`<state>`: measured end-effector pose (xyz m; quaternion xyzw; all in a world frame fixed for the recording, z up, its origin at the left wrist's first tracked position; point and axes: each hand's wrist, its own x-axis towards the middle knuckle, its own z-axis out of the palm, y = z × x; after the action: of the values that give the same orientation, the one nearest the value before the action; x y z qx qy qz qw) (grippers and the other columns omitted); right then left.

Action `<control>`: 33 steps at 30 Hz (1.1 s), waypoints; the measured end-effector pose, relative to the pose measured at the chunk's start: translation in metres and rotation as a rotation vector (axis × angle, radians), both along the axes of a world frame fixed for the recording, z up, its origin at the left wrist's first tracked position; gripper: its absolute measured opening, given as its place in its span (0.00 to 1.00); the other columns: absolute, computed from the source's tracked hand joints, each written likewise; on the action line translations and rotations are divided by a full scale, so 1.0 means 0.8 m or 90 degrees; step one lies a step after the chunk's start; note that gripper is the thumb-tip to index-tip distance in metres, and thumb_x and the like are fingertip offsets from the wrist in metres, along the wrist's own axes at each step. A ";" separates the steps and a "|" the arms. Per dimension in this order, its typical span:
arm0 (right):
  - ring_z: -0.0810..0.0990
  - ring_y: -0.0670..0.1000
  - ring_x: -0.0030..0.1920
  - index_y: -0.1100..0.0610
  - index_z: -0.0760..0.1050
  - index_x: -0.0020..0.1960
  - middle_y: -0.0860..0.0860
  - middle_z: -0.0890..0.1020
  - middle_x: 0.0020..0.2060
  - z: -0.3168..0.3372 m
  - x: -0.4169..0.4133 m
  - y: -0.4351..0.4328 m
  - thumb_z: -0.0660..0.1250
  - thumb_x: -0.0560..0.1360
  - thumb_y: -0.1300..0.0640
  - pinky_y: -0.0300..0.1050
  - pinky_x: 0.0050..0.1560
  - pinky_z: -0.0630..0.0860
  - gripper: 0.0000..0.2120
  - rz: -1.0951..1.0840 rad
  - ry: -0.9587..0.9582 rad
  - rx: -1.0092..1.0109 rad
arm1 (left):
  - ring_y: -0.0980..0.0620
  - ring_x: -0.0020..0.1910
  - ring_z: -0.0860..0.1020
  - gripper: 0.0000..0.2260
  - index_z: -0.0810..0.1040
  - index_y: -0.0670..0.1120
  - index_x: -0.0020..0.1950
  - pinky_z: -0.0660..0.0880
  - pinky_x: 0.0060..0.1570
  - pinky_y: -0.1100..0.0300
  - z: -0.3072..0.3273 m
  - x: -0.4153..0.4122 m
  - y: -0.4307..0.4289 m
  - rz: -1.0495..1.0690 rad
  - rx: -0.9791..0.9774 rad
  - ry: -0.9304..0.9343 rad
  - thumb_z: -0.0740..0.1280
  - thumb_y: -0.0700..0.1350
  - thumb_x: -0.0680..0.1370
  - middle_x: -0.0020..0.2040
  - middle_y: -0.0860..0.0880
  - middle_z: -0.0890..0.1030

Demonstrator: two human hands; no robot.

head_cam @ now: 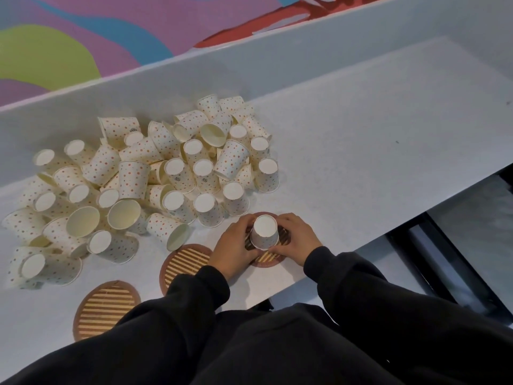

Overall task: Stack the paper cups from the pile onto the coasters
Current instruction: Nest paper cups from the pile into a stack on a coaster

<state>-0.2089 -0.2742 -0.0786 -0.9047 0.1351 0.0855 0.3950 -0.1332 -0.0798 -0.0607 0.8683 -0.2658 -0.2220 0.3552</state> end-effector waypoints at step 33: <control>0.80 0.51 0.51 0.48 0.74 0.62 0.47 0.82 0.55 0.103 0.149 0.022 0.75 0.72 0.41 0.45 0.51 0.77 0.23 0.140 -0.037 -0.087 | 0.57 0.57 0.72 0.24 0.78 0.52 0.64 0.67 0.53 0.61 0.133 0.067 0.057 0.204 -0.037 -0.182 0.79 0.52 0.70 0.60 0.52 0.74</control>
<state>-0.0895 -0.2565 0.0036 -0.9408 0.0290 0.0926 0.3247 -0.0799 -0.0343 0.0453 0.9114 -0.1782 -0.0296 0.3697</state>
